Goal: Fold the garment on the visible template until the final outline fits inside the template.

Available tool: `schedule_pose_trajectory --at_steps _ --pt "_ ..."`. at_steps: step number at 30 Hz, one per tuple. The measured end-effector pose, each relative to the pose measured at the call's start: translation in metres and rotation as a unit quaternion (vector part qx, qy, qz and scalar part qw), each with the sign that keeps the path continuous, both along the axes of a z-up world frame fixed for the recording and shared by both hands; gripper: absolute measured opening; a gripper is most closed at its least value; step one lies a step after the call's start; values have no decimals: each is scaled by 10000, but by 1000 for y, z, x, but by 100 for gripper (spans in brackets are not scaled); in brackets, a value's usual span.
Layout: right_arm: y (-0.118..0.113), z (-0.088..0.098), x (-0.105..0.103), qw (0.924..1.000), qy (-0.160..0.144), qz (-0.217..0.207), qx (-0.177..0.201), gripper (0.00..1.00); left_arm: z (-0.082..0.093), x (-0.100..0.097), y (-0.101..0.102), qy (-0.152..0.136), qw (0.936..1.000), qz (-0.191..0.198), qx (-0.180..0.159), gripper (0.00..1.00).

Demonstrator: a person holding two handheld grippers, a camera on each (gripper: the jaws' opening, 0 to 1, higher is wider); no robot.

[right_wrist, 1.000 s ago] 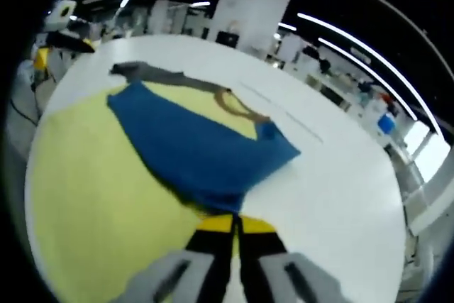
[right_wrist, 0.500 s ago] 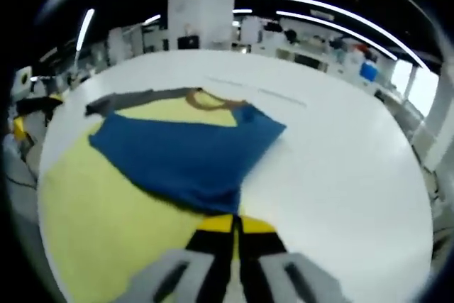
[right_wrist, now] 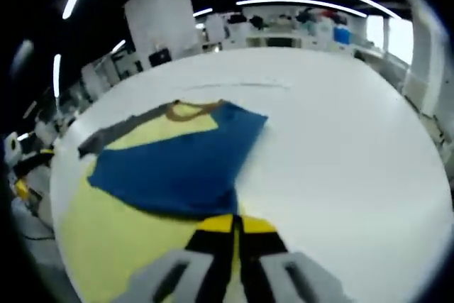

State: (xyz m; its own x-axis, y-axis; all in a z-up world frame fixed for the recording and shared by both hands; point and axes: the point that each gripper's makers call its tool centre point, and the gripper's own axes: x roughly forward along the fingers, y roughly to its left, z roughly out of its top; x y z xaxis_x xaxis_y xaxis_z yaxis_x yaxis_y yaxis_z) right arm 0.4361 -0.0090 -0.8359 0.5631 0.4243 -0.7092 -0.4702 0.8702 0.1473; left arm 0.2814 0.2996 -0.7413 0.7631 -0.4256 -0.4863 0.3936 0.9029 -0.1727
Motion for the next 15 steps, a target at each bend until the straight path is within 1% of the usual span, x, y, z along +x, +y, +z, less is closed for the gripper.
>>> schedule_pose_trajectory --at_steps 4,9,11,13,15 --pt "1 9 4 9998 -168 76 40 0 0 -1 2 -4 10000 6 6 94" --pt "6 18 7 9990 -322 281 -117 4 1 -2 3 -11 10000 13 17 95" --pt "5 18 12 9980 -380 388 -314 4 1 -2 3 -12 10000 15 34 95" --pt "4 13 16 9968 -414 457 -518 2 1 -2 4 -15 10000 21 48 95" --pt "8 7 16 9970 -338 453 -533 1 2 -3 6 -23 10000 52 41 95"
